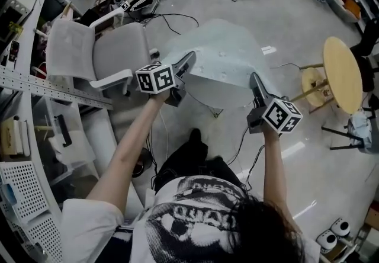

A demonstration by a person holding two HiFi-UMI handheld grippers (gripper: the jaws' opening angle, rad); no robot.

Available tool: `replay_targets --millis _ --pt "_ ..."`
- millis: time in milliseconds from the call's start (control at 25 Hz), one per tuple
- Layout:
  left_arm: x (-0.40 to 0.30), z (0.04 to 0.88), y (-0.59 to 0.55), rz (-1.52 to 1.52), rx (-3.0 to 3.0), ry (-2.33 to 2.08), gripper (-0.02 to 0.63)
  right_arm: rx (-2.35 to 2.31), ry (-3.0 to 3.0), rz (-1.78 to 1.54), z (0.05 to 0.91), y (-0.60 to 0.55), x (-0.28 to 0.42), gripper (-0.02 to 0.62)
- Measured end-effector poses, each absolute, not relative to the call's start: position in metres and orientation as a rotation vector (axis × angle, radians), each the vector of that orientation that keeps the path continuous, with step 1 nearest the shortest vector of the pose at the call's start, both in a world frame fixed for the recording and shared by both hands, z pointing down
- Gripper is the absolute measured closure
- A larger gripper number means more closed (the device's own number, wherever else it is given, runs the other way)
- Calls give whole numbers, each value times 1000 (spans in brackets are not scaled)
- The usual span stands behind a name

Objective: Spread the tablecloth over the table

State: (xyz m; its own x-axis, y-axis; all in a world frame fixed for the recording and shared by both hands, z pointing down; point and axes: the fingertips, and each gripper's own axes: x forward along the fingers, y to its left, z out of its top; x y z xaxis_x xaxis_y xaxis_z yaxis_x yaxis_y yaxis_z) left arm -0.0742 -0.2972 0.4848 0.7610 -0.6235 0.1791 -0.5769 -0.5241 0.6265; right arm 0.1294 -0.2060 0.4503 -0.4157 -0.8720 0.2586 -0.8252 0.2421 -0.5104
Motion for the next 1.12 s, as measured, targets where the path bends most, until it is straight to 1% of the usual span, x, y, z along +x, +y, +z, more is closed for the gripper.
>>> replay_targets --millis 520,800,1120 --pt "-56 533 -207 -113 2115 -958 508 -1525 2240 -1200 516 -124 161 557" --pt "-57 571 -170 -93 2037 -994 511 -1470 2151 -1375 563 -88 161 561" --pt "-68 635 -138 44 1932 -1082 518 -1428 1977 -1610 634 -56 155 577"
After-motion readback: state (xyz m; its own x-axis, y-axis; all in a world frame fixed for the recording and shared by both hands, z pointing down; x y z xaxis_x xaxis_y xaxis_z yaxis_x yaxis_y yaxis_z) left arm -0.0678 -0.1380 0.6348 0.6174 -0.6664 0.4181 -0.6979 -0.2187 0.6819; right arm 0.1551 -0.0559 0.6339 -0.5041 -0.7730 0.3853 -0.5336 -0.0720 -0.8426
